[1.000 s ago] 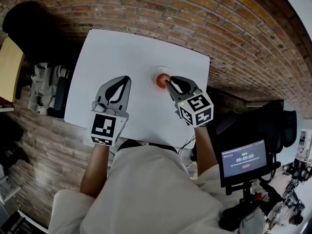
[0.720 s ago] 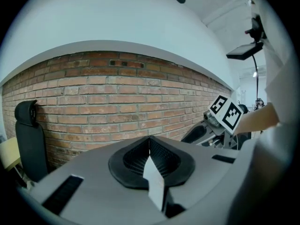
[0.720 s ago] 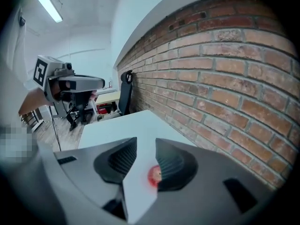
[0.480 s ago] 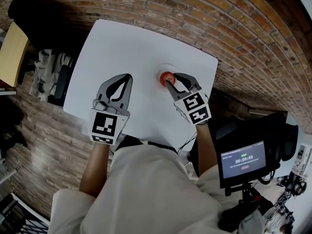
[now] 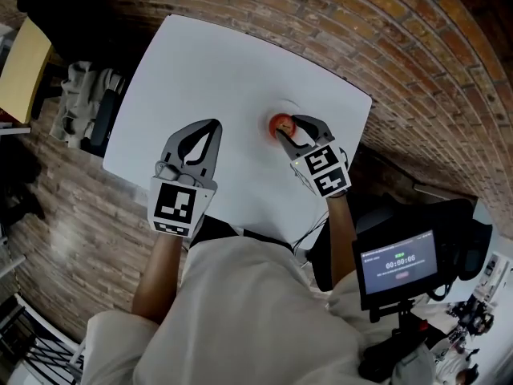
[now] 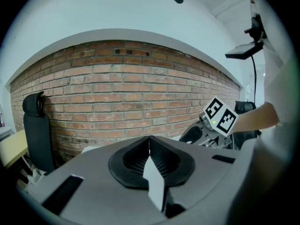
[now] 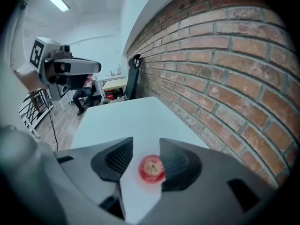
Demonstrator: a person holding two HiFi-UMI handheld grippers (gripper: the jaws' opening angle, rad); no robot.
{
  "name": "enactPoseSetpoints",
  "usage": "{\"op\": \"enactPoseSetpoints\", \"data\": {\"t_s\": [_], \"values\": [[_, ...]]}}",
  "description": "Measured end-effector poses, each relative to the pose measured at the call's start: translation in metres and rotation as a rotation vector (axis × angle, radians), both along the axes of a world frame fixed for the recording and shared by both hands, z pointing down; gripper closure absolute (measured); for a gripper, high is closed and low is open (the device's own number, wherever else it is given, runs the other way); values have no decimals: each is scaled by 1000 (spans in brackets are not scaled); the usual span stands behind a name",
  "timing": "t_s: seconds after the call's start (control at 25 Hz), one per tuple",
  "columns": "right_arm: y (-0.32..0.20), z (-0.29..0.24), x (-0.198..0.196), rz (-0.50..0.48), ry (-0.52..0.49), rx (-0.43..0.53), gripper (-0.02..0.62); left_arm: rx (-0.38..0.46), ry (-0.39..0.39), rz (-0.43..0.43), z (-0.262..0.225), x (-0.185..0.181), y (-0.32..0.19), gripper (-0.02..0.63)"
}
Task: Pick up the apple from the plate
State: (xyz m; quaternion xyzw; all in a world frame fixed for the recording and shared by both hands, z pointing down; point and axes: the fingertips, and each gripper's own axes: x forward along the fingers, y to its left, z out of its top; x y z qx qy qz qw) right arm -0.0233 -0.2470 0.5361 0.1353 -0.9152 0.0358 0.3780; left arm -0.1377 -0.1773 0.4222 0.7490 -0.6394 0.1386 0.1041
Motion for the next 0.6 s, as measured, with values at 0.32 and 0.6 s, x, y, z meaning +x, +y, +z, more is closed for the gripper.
{"op": "enactPoseSetpoints", "data": {"t_s": [0.32, 0.6], "values": [[-12, 29, 1, -37, 42, -38, 394, -28, 3, 2, 15, 7, -15, 600], [-11, 51, -1, -84, 63, -65, 339, -51, 0, 11, 24, 11, -19, 600]]}}
